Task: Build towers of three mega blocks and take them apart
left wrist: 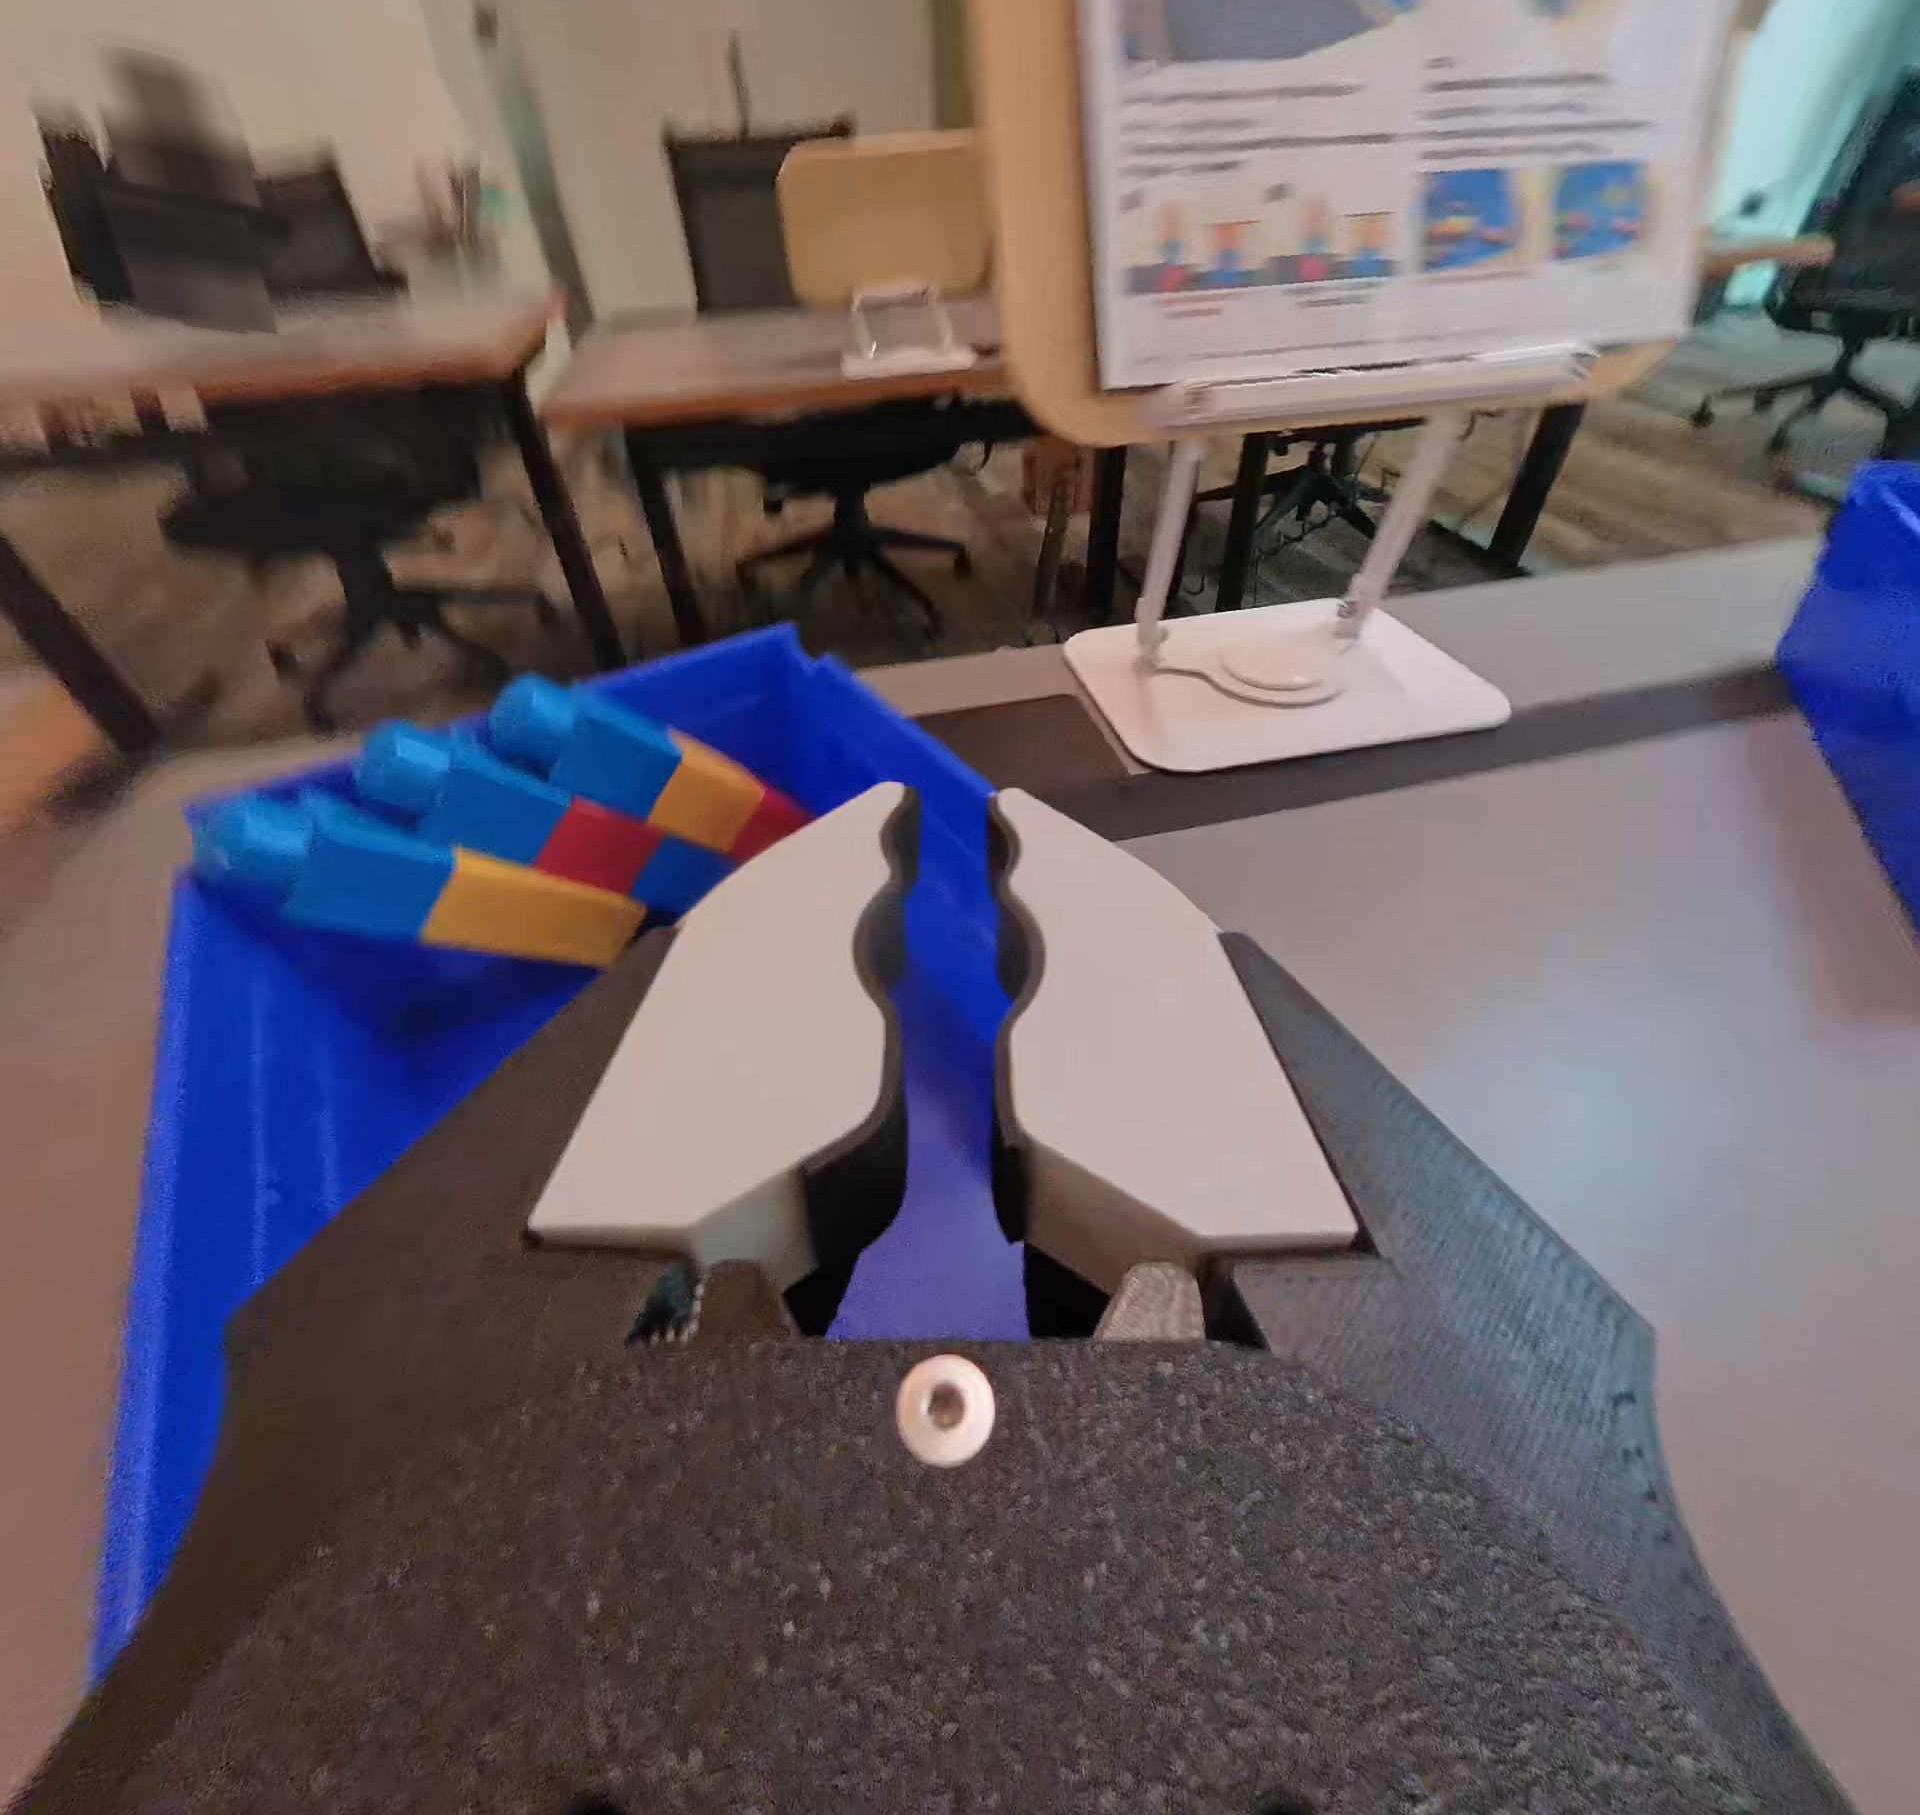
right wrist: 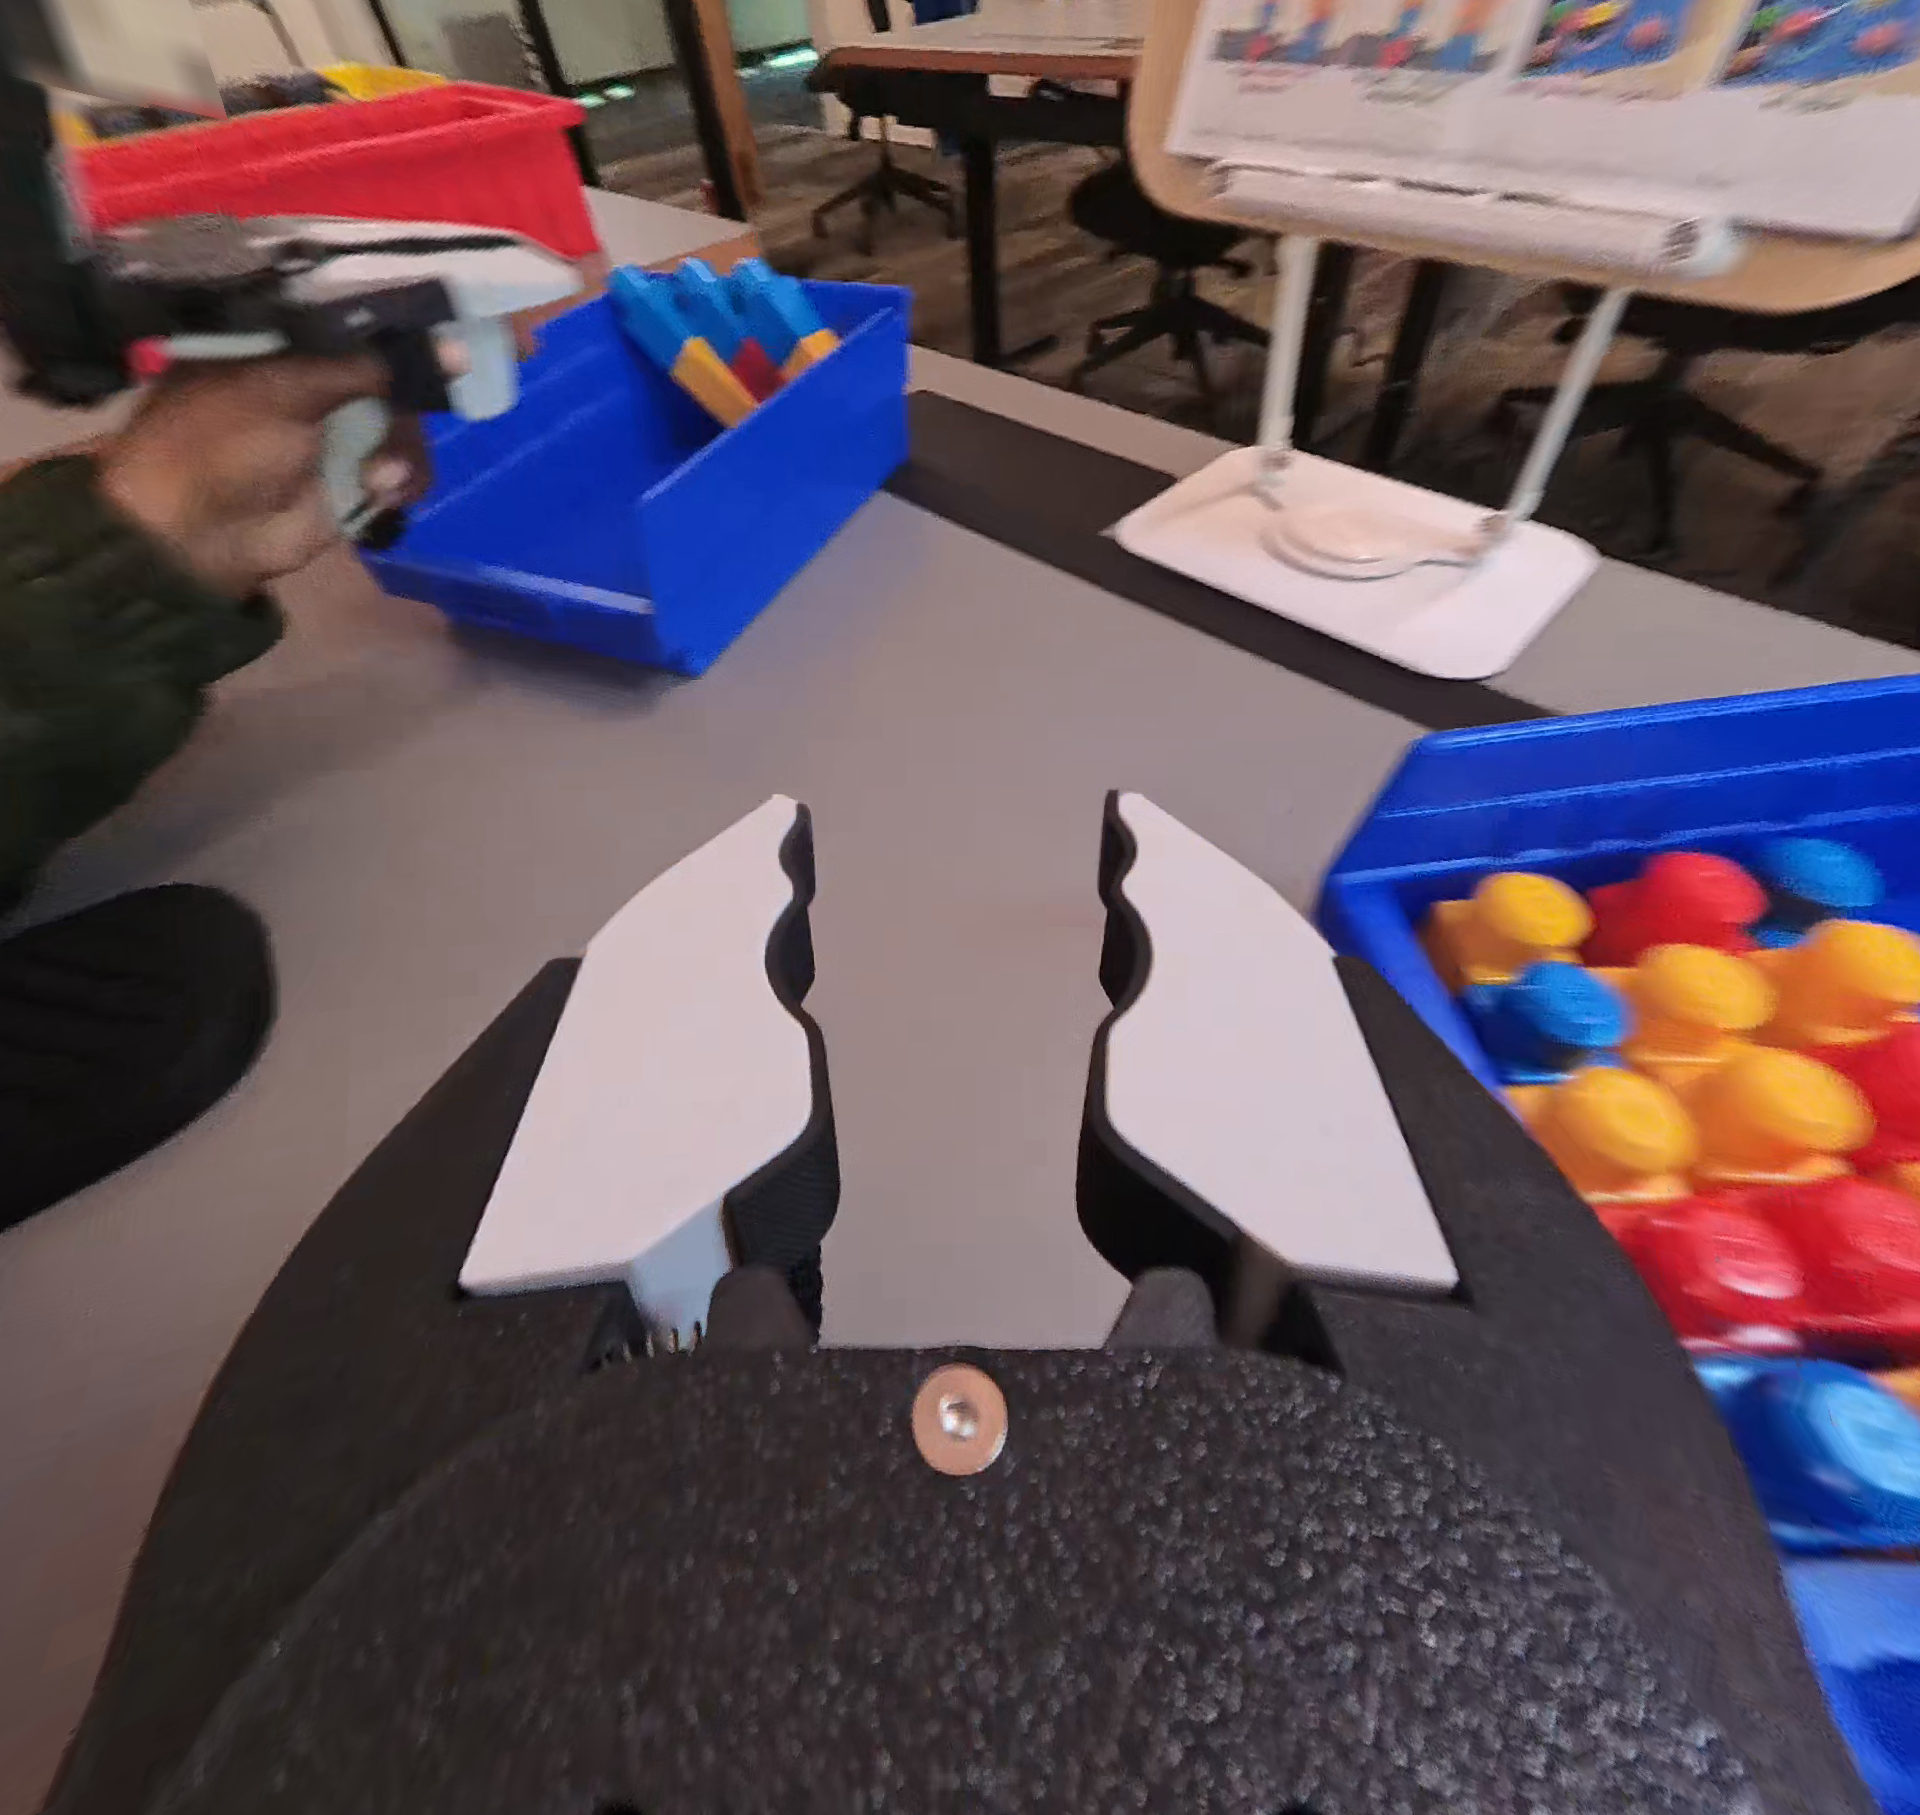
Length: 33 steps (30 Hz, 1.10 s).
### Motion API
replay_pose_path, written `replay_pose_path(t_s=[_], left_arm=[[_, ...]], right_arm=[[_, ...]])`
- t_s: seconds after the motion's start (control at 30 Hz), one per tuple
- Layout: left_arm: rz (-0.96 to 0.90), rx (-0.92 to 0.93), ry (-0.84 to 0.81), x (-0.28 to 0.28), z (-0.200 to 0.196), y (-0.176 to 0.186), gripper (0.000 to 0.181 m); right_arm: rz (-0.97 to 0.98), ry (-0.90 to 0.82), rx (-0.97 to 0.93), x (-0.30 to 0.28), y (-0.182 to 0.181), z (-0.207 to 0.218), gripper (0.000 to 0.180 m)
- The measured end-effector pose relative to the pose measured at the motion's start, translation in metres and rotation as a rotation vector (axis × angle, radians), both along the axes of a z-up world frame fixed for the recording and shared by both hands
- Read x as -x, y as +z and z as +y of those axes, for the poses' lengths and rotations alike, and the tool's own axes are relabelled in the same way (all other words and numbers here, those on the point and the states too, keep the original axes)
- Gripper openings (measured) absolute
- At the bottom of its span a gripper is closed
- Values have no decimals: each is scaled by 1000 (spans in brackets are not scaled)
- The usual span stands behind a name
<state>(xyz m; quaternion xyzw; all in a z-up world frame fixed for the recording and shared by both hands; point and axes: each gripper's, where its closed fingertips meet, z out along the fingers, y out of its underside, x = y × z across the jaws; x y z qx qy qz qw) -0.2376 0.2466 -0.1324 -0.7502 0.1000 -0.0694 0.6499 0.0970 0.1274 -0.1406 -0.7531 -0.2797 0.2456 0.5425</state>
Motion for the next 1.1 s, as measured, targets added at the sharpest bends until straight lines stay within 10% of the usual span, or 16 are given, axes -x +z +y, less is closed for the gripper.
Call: replay_pose_path(t_s=[0.2, 0.5, 1.1], left_arm=[[-540, 209, 171, 63, 67, -39, 46], [-652, 320, 490, 117, 111, -108, 76], [-791, 33, 523, 161, 146, -74, 36]], right_arm=[[-23, 73, -55, 34, -22, -18, 50], [-71, 137, -50, 43, -48, -26, 49], [-96, 203, -14, 44, -68, -30, 48]])
